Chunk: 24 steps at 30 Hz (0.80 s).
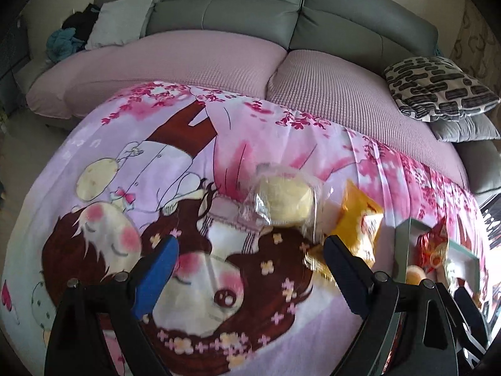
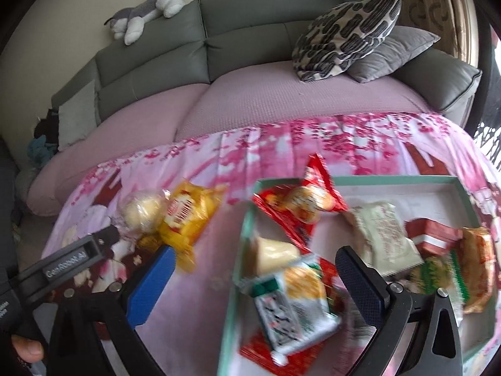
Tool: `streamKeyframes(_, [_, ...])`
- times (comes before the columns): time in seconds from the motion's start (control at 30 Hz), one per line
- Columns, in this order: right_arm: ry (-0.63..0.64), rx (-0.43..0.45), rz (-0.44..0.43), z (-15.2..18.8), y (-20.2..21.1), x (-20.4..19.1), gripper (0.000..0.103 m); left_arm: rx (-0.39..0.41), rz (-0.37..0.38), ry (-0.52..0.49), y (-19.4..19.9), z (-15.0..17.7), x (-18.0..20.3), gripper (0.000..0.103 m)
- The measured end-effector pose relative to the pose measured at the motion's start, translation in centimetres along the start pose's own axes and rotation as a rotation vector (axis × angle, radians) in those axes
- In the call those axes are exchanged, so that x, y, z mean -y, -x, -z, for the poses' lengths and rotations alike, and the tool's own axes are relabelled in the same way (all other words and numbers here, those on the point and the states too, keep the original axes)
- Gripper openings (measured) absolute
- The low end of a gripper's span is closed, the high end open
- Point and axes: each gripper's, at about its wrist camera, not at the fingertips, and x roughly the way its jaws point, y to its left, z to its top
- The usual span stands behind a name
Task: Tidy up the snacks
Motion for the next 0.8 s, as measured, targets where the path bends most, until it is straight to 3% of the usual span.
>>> streamKeyframes(0.17, [0.005, 0.006, -0.032, -1.8, -1.4, -1.9, 0.101, -0.033, 0.075, 0.014, -1.8, -2.3, -0.3, 0.094])
streamKeyframes(0.23, [0.025, -0.005, -0.040, -2.3, -2.3, -2.8, 0.094, -0.036, 0.088, -0.013, -2.5, -3.2, -0.1, 0.094])
streamKeyframes(0.47, [0.091, -0.112, -0.085, -2.2, -7.1, -5.8, 0.082, -0.099, 0.150, -0.080, -5.5, -4.3, 1.0, 0.091])
streamKeyframes(0.53, [0.090, -0.133, -0.089, -2.1, -8.0, -6.1, 0.081, -0.105, 0.158, -0.082, -6.0, -4.4, 1.1, 0.074])
streamKeyframes(0.8, [0.068, -0.158, -0.053, -2.3, -9.7, -5.9, 0.074, -0.096, 0.184, -0.091, -6.4, -4.6, 1.5, 0.058])
